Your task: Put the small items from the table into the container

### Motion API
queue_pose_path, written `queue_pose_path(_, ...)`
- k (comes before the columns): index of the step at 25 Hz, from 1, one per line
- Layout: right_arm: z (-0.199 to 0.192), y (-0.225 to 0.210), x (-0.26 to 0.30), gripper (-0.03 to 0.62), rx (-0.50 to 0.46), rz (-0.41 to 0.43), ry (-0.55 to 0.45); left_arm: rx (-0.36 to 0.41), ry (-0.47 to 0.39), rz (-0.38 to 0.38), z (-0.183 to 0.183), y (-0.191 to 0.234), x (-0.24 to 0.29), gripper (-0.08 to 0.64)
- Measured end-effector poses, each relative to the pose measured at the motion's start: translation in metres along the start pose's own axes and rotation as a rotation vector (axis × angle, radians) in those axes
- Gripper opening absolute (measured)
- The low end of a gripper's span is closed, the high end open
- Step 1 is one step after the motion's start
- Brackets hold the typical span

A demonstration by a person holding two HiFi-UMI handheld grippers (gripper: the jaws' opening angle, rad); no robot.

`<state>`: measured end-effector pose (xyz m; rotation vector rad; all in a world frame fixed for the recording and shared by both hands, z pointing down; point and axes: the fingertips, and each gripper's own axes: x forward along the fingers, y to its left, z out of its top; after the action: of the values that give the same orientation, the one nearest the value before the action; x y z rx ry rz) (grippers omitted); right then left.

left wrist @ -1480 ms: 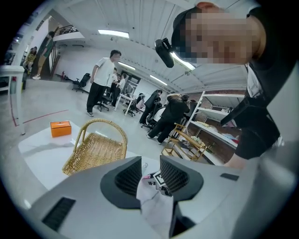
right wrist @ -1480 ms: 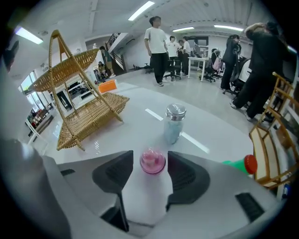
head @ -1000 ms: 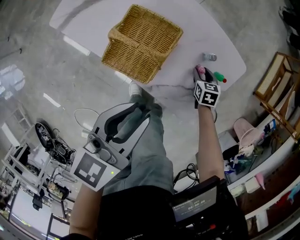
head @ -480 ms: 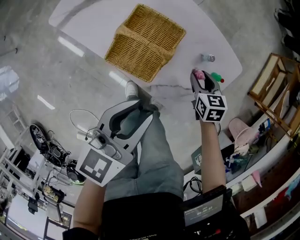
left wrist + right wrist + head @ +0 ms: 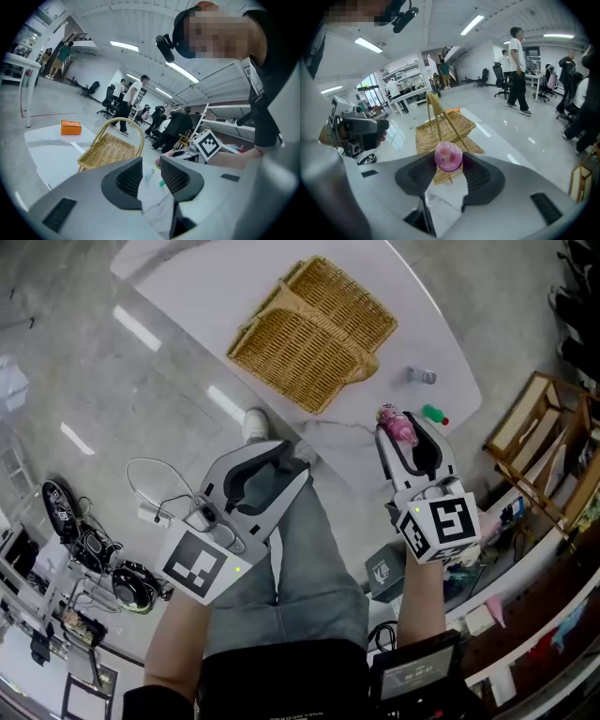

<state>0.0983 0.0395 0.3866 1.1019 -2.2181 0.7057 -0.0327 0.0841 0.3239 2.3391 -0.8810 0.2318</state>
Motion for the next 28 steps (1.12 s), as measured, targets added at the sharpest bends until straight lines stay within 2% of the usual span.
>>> queue_pose_path(6, 0.054, 0.053, 0.001, 0.179, -0.057, 0.073, -0.056, -0.012, -0.016, 0.006, -0.002, 0.01, -0.012, 0.106)
queue_pose_path(11, 0.078, 0.084, 0.014, 0.179, -0.068, 0.106, -0.077, 0.01, -0.034, -0.003, 0.001, 0.016, -0.028, 0.106)
queue_pose_path(19, 0.095, 0.098, 0.067, 0.179, -0.043, 0.061, -0.07, 0.029, -0.053, 0.027, 0.008, 0.041, -0.063, 0.105)
queue_pose_path(24, 0.09, 0.102, 0.097, 0.179, -0.054, 0.024, -0.03, 0.03, -0.081, 0.067, 0.007, 0.055, -0.074, 0.105)
queue_pose_path(28, 0.085, 0.094, 0.118, 0.179, -0.04, -0.022, -0.009, 0.033, -0.083, 0.067, 0.007, 0.066, -0.08, 0.105)
